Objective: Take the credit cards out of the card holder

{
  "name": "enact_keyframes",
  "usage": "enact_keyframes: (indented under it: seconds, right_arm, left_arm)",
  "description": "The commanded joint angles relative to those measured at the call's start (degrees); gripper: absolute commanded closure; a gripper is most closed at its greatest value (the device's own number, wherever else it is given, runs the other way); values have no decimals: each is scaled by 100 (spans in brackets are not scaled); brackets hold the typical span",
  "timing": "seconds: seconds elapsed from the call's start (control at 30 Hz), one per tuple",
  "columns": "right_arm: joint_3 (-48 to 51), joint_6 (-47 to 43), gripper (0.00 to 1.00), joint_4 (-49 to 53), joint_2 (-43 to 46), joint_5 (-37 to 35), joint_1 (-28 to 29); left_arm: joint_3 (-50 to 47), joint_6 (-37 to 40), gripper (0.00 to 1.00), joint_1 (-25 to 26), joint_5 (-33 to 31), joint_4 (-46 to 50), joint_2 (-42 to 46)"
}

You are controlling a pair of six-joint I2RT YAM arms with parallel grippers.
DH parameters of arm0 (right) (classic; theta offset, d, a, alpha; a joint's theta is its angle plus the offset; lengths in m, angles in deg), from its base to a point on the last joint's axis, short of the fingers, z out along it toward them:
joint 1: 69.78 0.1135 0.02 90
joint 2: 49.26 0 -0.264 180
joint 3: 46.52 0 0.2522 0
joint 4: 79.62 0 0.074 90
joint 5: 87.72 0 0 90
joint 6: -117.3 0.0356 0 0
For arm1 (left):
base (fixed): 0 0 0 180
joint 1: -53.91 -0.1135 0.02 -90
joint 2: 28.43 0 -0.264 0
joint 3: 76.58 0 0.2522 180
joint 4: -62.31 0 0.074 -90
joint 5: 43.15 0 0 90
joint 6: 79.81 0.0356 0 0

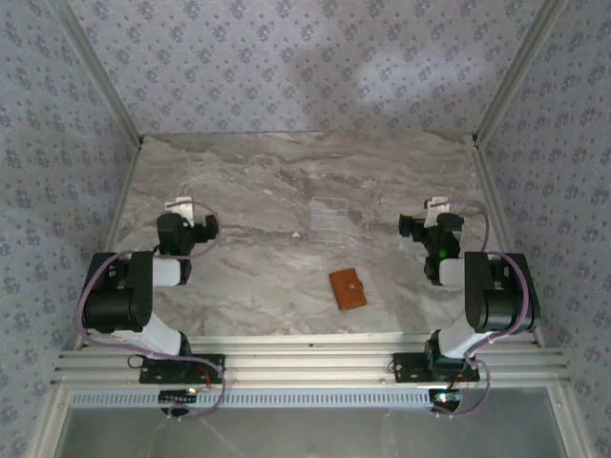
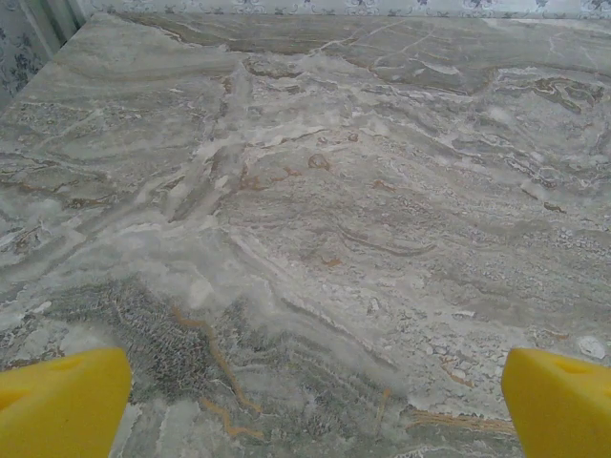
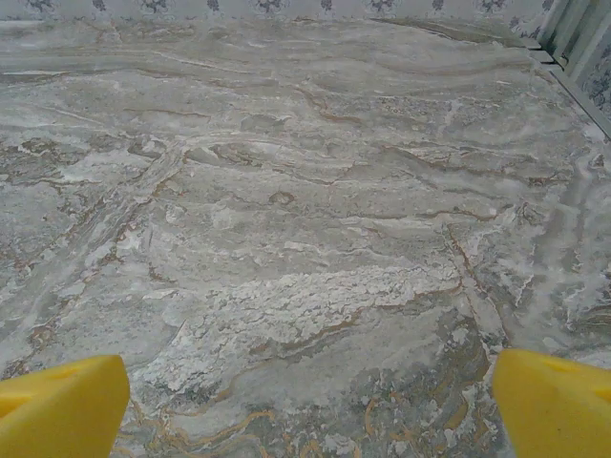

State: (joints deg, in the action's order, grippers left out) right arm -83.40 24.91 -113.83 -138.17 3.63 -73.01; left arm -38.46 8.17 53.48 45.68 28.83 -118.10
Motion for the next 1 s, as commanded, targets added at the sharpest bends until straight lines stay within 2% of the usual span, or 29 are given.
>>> enact_keyframes:
  seconds: [0.0, 0.97]
  right_arm:
    - [70, 73, 0, 148, 162, 81, 37]
    - [79, 88, 0, 141, 182, 17, 50]
  left_arm:
    - [-45, 93, 1, -51, -96, 92, 165]
    - [-37, 67, 0, -72, -50, 101, 167]
